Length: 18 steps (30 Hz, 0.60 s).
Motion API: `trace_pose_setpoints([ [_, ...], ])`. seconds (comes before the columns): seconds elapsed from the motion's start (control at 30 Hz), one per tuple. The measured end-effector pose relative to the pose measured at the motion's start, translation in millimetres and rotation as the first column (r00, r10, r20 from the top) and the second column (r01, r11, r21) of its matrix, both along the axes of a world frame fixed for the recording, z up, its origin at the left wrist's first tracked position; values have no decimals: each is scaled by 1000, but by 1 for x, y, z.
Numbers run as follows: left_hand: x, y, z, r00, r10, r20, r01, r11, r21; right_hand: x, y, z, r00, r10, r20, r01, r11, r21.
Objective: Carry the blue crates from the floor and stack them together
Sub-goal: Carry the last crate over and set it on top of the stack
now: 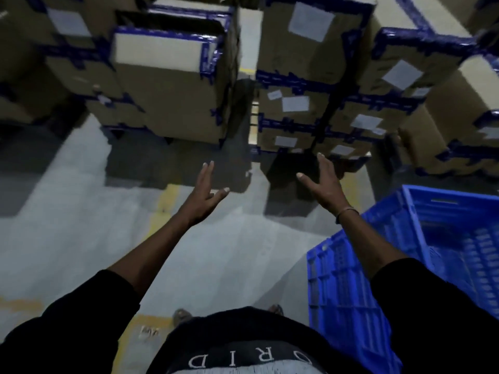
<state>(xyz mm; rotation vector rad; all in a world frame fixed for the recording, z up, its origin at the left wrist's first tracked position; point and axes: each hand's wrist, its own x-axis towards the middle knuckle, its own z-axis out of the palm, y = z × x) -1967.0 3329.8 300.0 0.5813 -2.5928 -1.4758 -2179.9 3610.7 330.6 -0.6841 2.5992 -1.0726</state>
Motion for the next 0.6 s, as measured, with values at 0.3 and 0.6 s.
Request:
trace_pose_setpoints([
  [0.3,154,-131,-22,966,258,-11,-258,965,50,95,-193,-13,961,248,120,-251,968,8],
  [0.6,291,-239,-47,868,496,20,-496,867,38,196,-376,-39,856,480,194,-482,875,-40],
])
